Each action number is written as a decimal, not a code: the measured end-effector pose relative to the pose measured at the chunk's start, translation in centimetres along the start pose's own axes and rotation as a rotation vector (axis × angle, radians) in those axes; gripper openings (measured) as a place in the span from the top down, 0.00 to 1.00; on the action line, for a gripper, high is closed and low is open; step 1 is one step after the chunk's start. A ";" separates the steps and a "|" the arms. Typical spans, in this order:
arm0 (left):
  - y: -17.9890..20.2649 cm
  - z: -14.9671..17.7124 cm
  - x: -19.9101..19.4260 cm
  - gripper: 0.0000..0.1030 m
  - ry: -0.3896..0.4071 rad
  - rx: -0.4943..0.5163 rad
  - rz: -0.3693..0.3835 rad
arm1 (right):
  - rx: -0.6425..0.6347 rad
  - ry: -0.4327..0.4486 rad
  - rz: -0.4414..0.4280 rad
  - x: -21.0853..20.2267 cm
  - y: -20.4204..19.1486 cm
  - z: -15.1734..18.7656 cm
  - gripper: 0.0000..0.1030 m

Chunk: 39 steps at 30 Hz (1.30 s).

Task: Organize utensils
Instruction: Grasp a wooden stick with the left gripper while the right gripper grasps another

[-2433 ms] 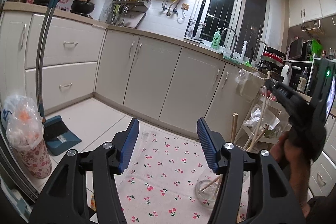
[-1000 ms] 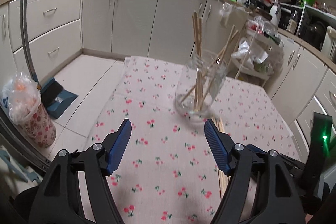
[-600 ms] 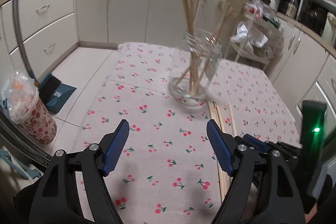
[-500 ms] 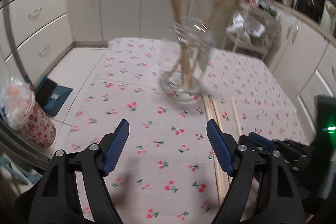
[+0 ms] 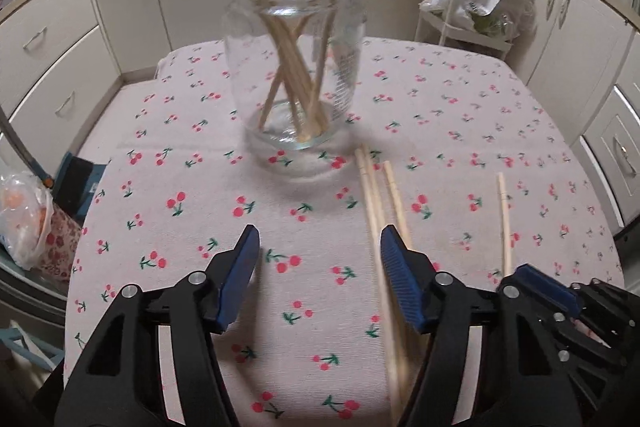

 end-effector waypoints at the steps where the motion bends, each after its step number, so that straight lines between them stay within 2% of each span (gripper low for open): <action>1: 0.2 -0.1 -0.1 0.42 0.003 0.004 -0.005 | 0.001 0.001 -0.004 0.0 0.0 0.0 0.86; 4: 0.5 -0.1 0.2 0.42 -0.017 0.004 -0.018 | 0.005 0.002 -0.010 0.0 0.0 0.0 0.86; 8: -0.4 0.1 0.6 0.47 -0.034 -0.051 -0.034 | 0.007 0.002 -0.018 0.0 0.1 0.0 0.86; 12: -0.2 0.7 0.3 0.53 -0.038 -0.024 -0.058 | -0.001 0.002 -0.013 0.0 0.0 0.1 0.86; 13: 0.1 0.9 0.3 0.58 -0.033 0.002 -0.080 | -0.003 0.001 -0.012 0.0 0.0 0.1 0.86; 15: 0.7 1.2 0.0 0.70 -0.033 0.021 -0.071 | -0.016 -0.002 -0.016 0.0 -0.2 0.1 0.86; 16: 0.9 1.4 -0.3 0.87 -0.037 0.032 -0.070 | -0.025 -0.004 -0.017 0.0 -0.4 0.2 0.86; 17: 1.0 1.5 -0.4 0.93 -0.042 0.039 -0.072 | -0.036 -0.012 -0.025 -0.1 -0.7 0.4 0.86; 18: 1.0 1.7 -0.6 0.94 -0.047 0.039 -0.075 | -0.043 -0.023 -0.034 -0.1 -0.9 0.5 0.87; 20: 0.3 2.2 -1.2 0.95 -0.063 0.009 -0.063 | -0.057 -0.052 -0.065 -0.4 -1.5 1.0 0.89; 22: -0.5 2.7 -1.8 0.95 -0.090 -0.021 -0.019 | -0.062 -0.078 -0.096 -0.8 -1.6 1.6 0.89; 25: -1.5 2.6 -1.8 0.95 -0.131 -0.049 0.060 | 0.003 -0.112 -0.135 -0.7 -0.8 1.3 0.89; 26: -1.7 2.5 -1.7 0.94 -0.138 -0.055 0.073 | 0.020 -0.110 -0.131 -0.6 -0.4 1.0 0.86; 28: -1.9 1.8 -1.2 0.91 -0.136 -0.055 0.065 | 0.028 -0.095 -0.103 -0.2 -0.1 0.3 0.80; 31: -1.9 0.8 -0.3 0.82 -0.131 -0.043 0.053 | 0.029 -0.087 -0.076 0.7 -0.1 -0.8 0.80; 35: -1.5 -0.7 1.1 0.78 -0.119 -0.020 0.029 | -0.016 -0.067 -0.019 2.1 -0.7 -2.2 0.80; 38: -1.0 -1.5 2.0 0.79 -0.104 0.019 -0.004 | -0.066 -0.046 0.029 3.0 -1.1 -2.9 0.82; 39: -0.9 -1.7 2.1 0.86 -0.100 0.030 -0.010 | -0.086 -0.048 0.038 3.2 -1.3 -3.0 0.91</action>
Point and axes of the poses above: each gripper's, at about its wrist camera, not at the fingertips, and x roughly the way its jaws point, y to its right, z to its underside, the point moved 6 cm from there along x, roughly the way its jaws point, and after that the axes turned 2 degrees about y, right-handed, at the moved point
